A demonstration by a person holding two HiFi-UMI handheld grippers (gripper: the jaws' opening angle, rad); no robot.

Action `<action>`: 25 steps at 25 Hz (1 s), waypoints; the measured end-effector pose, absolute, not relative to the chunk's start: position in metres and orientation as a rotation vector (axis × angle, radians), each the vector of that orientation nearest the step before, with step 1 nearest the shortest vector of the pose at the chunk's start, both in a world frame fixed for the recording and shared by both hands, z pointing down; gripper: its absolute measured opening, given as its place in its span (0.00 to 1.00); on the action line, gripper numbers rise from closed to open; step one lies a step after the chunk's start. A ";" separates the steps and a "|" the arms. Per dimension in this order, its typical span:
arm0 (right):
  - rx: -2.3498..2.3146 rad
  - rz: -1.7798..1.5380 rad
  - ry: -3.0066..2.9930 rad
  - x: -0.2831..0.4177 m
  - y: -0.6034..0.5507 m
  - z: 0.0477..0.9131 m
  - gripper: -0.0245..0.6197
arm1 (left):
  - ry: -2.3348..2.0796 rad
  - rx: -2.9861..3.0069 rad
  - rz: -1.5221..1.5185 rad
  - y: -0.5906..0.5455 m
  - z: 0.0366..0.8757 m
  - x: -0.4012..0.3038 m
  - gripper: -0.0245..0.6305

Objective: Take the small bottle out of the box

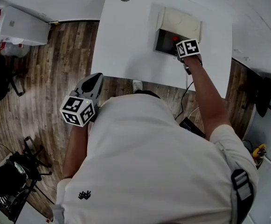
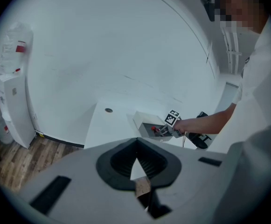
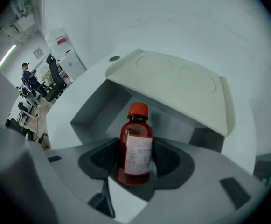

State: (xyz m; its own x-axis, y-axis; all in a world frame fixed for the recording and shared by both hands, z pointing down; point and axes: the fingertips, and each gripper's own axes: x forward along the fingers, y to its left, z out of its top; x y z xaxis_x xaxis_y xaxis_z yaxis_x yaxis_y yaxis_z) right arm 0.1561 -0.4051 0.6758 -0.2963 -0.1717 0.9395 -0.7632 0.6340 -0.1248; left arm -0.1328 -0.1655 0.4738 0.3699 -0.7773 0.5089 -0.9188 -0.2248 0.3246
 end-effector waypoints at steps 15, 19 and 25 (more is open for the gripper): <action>0.962 0.722 -2.056 0.150 -0.364 0.599 0.39 | -1.406 2.145 0.294 -0.133 0.464 -0.137 0.05; 1.023 0.755 -2.125 0.144 -0.336 0.582 0.39 | -1.382 2.176 0.298 -0.123 0.463 -0.145 0.05; 1.055 0.755 -2.224 0.133 -0.285 0.553 0.39 | -1.325 2.221 0.301 -0.103 0.463 -0.145 0.05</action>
State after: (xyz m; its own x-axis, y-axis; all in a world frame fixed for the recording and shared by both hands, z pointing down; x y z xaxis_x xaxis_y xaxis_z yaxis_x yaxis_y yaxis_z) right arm 0.1328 -0.2852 0.5532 -0.5340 -0.4947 0.6856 -0.8099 0.5323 -0.2466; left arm -0.1446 -0.1034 0.4633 0.4938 -0.7477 0.4441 -0.8661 -0.3773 0.3278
